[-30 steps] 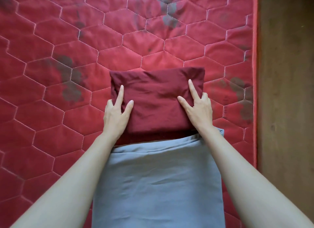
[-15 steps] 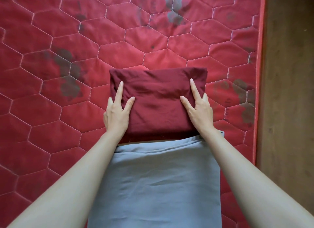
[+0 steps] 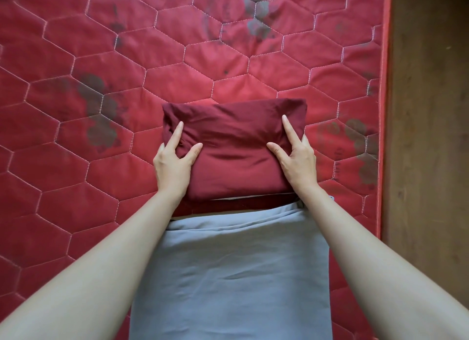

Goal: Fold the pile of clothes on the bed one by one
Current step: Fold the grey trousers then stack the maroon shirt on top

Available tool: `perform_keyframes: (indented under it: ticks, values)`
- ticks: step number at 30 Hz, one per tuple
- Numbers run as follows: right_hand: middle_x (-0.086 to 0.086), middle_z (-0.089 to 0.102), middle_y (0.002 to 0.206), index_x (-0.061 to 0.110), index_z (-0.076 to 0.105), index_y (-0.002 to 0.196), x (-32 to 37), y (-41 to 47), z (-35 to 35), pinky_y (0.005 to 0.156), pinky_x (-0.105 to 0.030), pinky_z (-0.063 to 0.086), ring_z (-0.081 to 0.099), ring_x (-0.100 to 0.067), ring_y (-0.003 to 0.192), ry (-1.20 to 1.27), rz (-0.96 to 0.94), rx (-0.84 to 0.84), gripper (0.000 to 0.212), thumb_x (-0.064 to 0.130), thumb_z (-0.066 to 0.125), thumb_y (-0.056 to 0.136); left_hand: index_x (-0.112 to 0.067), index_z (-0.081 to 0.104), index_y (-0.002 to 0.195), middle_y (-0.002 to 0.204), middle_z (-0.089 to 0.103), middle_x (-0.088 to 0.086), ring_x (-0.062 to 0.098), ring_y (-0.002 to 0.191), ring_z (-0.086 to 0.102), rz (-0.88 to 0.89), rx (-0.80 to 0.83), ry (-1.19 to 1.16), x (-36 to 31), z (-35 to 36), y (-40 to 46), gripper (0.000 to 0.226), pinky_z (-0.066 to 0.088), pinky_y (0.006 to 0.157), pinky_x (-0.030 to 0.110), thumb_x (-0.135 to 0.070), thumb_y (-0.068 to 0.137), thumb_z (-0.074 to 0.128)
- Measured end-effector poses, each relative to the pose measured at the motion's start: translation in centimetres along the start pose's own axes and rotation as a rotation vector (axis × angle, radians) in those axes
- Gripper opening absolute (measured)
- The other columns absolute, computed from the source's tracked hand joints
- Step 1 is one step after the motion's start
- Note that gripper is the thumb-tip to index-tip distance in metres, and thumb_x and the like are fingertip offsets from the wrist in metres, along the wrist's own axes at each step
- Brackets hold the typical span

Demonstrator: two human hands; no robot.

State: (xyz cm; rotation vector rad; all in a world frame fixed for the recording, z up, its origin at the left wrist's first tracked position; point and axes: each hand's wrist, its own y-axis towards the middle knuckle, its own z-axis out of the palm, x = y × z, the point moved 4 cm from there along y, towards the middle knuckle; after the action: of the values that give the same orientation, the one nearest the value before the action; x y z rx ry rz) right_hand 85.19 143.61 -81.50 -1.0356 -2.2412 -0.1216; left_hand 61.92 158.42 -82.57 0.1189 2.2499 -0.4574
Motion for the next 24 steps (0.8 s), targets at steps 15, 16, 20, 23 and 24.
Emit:
perform_keyframes:
  ticks: [15,16,20,23,24]
  values:
    - [-0.011,0.054,0.104,0.041,0.036,0.145,4.8,-0.7,-5.8,0.088,-0.037,0.045,0.058,-0.031,0.099,0.015,-0.075,-0.156,0.067,0.045,0.067,0.086,-0.04,0.053,0.133,0.122,0.064,0.006,0.005,0.111,0.052,0.143,0.015,-0.13,-7.0,-3.9,0.4,0.06,0.031,0.1,0.016,-0.044,0.077,0.076]
    - [-0.01,0.053,0.103,0.04,0.036,0.145,5.3,-1.1,-7.0,0.09,-0.036,0.044,0.058,-0.031,0.099,0.031,-0.083,-0.18,0.067,0.045,0.067,0.086,-0.04,0.053,0.133,0.119,0.064,0.005,0.005,0.109,0.052,0.161,0.012,-0.136,-8.0,-4.5,0.0,0.06,0.031,0.098,0.015,-0.044,0.077,0.075]
    - [-0.013,0.056,0.107,0.038,0.039,0.144,7.2,-3.6,-11.8,0.094,-0.034,0.044,0.06,-0.03,0.099,0.083,-0.134,-0.254,0.067,0.043,0.07,0.085,-0.04,0.053,0.133,0.117,0.064,0.003,0.013,0.114,0.056,0.234,-0.003,-0.168,-11.9,-7.2,-3.1,0.06,0.034,0.103,0.019,-0.043,0.078,0.076]
    - [-0.017,0.059,0.114,0.032,0.042,0.144,7.7,-6.7,-15.0,0.097,-0.026,0.041,0.061,-0.029,0.104,0.115,-0.188,-0.282,0.067,0.038,0.072,0.084,-0.041,0.054,0.132,0.117,0.065,0.005,0.012,0.11,0.057,0.275,-0.046,-0.178,-13.8,-9.0,-7.1,0.059,0.034,0.1,0.017,-0.041,0.077,0.076]
    - [-0.018,0.059,0.116,0.03,0.043,0.144,7.8,-7.9,-15.8,0.099,-0.026,0.04,0.06,-0.029,0.108,0.133,-0.206,-0.279,0.068,0.037,0.072,0.084,-0.041,0.054,0.132,0.117,0.065,0.004,0.011,0.109,0.057,0.283,-0.059,-0.176,-14.1,-9.6,-8.7,0.059,0.033,0.098,0.015,-0.041,0.077,0.076]
